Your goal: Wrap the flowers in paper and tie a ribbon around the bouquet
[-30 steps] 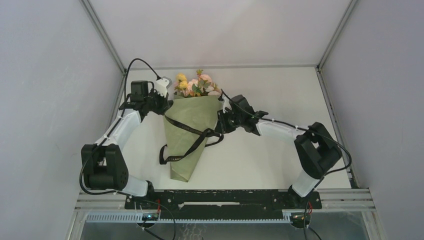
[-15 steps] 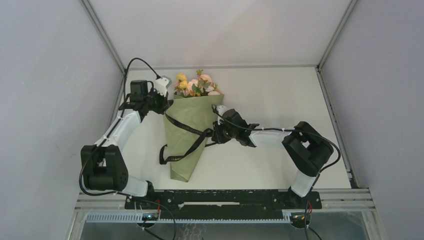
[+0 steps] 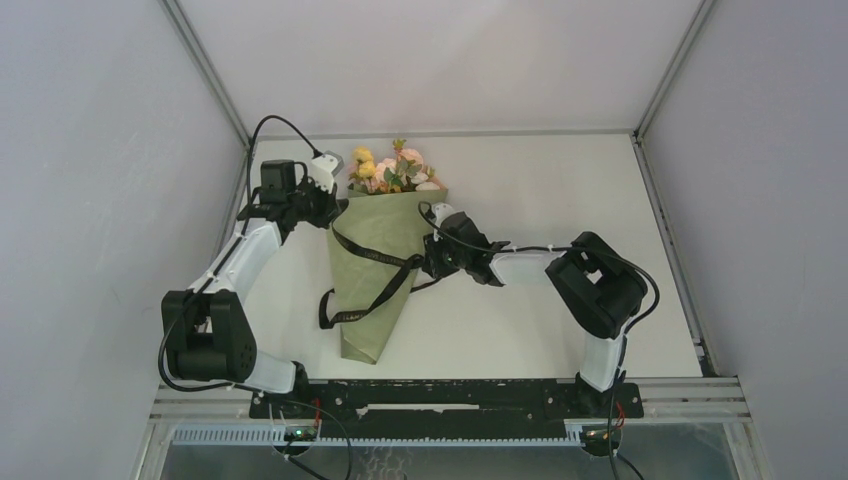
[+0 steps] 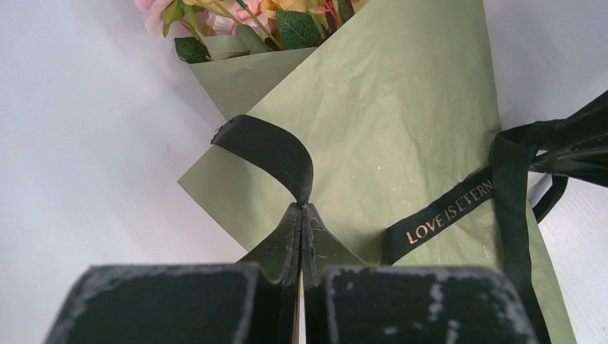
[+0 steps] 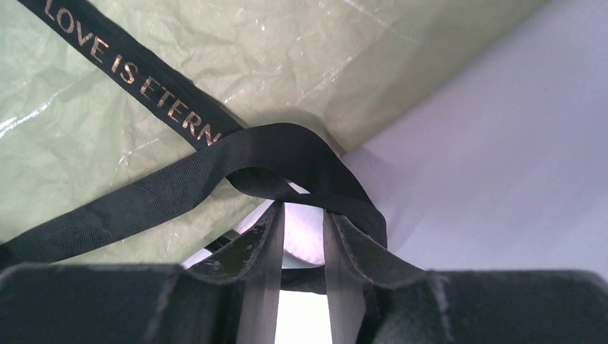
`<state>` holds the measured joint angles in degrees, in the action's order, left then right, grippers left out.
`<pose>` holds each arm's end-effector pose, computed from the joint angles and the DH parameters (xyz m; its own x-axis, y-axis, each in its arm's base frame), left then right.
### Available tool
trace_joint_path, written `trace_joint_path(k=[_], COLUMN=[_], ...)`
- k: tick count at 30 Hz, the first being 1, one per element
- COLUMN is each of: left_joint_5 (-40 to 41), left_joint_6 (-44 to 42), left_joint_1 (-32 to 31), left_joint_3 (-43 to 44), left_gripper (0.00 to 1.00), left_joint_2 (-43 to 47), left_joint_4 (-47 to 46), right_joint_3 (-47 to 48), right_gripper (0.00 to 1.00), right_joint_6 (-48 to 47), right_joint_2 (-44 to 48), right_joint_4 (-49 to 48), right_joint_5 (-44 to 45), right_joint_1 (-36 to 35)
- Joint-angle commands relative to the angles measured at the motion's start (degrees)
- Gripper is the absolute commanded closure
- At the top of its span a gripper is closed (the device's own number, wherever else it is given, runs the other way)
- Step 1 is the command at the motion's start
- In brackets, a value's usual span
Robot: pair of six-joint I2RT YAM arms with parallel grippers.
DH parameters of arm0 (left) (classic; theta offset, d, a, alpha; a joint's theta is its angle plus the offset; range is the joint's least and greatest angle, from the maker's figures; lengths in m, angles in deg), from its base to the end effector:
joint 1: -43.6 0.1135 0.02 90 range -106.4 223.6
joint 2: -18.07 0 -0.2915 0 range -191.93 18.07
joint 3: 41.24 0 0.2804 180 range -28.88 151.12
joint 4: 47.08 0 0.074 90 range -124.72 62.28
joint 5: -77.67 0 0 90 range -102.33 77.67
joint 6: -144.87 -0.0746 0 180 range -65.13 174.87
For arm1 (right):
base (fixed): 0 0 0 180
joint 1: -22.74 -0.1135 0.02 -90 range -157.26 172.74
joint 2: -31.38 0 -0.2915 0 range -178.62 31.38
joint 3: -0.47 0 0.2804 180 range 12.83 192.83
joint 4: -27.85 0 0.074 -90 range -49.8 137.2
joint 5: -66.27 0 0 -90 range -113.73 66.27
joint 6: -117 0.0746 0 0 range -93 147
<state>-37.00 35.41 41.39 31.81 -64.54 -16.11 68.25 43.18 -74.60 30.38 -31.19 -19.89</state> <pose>0.3653 -0.0453 0.2639 -0.4950 0.3221 -0.8070 0.5483 0.8363 -0.0025 0.3118 0.3002 0.1238 -0.6684 -0.2397 -0.7042 -0.5807 0.7598 0.2925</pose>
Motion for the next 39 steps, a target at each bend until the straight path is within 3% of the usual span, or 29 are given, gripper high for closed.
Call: trace_joint_path(k=[1,28,30,35,39], left_joint_5=[-1.64,-4.03,-4.13,-4.46,-4.53], left_joint_6=[0.13,0.57,0.41,0.37,0.3], left_joint_1=[0.11,0.05,0.02,0.07,0.02], left_joint_3=[-0.68,0.4,0.4,0.35,0.57], left_gripper=[1.0,1.0,1.0,1.0,1.0], left_joint_2=[0.97,-0.26,-0.36,-0.41,-0.32], left_joint_4=[-1.19,0.16,0.37,0.61,0.7], right_joint_3=[3.08,9.89,10.45,10.77,10.79], right_gripper=[0.63,0.6,0.65,1.0,1.0], right_joint_6=[-1.97,-2.65,-2.52,-2.21,-2.74], right_joint_2=[-0.36,-6.95,-7.49,-7.48,-5.79], right_joint_4=[-2.6,-2.49,-2.48,-2.15,0.15], right_joint_5=[1.33,6.67,6.67,6.91,6.92], right_joint_1=[0.77,1.5,1.48,1.45,0.98])
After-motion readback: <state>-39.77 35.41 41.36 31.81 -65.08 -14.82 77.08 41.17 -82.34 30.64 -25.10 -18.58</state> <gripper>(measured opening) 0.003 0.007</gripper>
